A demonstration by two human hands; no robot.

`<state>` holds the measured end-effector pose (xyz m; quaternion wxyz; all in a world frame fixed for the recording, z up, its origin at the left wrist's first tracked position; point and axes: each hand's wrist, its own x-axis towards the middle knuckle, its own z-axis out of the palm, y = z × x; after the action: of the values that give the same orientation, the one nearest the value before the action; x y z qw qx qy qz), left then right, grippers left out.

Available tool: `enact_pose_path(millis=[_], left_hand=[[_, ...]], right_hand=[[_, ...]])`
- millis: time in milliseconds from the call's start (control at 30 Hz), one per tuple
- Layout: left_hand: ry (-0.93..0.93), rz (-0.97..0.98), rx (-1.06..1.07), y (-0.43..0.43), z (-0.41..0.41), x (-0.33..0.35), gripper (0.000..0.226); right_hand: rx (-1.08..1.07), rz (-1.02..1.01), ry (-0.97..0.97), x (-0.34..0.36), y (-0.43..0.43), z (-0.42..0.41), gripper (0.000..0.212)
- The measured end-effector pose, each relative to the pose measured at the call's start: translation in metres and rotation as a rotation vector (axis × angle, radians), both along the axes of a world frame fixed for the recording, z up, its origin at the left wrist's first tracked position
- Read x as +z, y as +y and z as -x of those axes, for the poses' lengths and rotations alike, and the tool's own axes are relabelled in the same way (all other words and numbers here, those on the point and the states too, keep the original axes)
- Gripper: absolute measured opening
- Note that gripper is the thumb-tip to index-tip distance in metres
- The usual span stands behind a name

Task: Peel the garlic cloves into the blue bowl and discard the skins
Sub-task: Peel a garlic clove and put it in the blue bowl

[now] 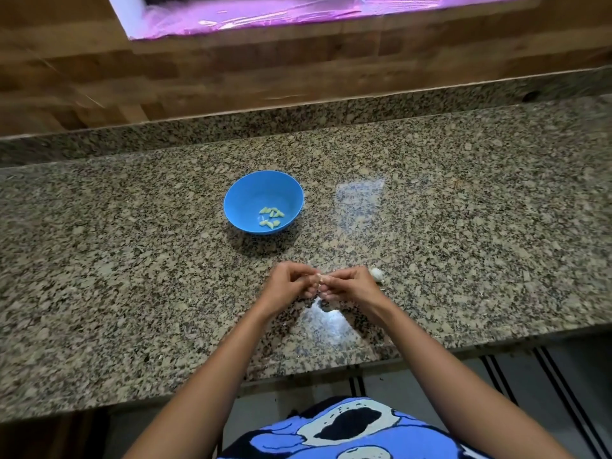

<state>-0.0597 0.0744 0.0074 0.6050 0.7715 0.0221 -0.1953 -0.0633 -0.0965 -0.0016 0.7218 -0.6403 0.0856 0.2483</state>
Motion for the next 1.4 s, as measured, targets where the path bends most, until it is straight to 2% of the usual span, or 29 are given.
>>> enact_pose_path(millis=[100, 133, 200, 267, 333, 400, 533, 567, 767, 833, 900, 933, 1133, 1233, 1400], left_hand=[[-0.262, -0.362, -0.059, -0.004, 0.006, -0.005, 0.026], [-0.328, -0.437, -0.083, -0.005, 0.008, -0.006, 0.027], [-0.361, -0.456, -0.086, -0.006, 0.01, -0.009, 0.027], [-0.306, -0.329, -0.015, -0.005, 0.01, -0.012, 0.022], [-0.174, -0.06, 0.136, -0.007, 0.01, -0.01, 0.017], [-0.054, 0.131, 0.246, -0.01, 0.01, -0.008, 0.017], [0.191, 0.497, 0.429, -0.012, 0.013, -0.006, 0.017], [0.215, 0.539, 0.457, -0.011, 0.014, -0.005, 0.017], [0.175, 0.385, 0.44, -0.012, 0.022, -0.008, 0.024], [0.167, 0.362, 0.435, -0.012, 0.023, -0.007, 0.025], [0.154, 0.35, 0.423, -0.012, 0.023, -0.006, 0.025], [0.147, 0.344, 0.418, -0.012, 0.023, -0.005, 0.024], [0.131, 0.343, 0.39, -0.01, 0.022, -0.005, 0.022], [0.107, 0.359, 0.362, -0.011, 0.02, -0.003, 0.022], [0.15, 0.464, 0.474, -0.014, 0.019, 0.001, 0.021]], right_hand=[[-0.081, 0.016, 0.048, 0.0, 0.005, 0.0, 0.013], [-0.094, 0.03, 0.056, 0.0, 0.006, 0.0, 0.013], [-0.075, 0.068, 0.062, 0.0, 0.007, 0.001, 0.013], [-0.063, 0.091, 0.073, 0.0, 0.007, 0.001, 0.014], [-0.089, 0.088, 0.094, 0.001, 0.009, 0.001, 0.014], [-0.113, 0.105, 0.098, 0.002, 0.013, 0.002, 0.012], [-0.145, 0.203, 0.058, -0.001, 0.02, 0.006, 0.026], [-0.148, 0.24, 0.035, -0.002, 0.021, 0.007, 0.028], [-0.103, 0.542, -0.173, -0.012, 0.023, 0.01, 0.038], [-0.079, 0.634, -0.227, -0.016, 0.023, 0.01, 0.032], [-0.082, 0.64, -0.233, -0.017, 0.024, 0.009, 0.012], [-0.08, 0.649, -0.247, -0.015, 0.024, 0.01, 0.011], [-0.055, 0.813, -0.498, -0.006, 0.024, 0.015, 0.029], [-0.034, 0.832, -0.591, -0.002, 0.023, 0.015, 0.022], [-0.066, 0.872, -0.692, -0.004, 0.024, 0.013, 0.02]])
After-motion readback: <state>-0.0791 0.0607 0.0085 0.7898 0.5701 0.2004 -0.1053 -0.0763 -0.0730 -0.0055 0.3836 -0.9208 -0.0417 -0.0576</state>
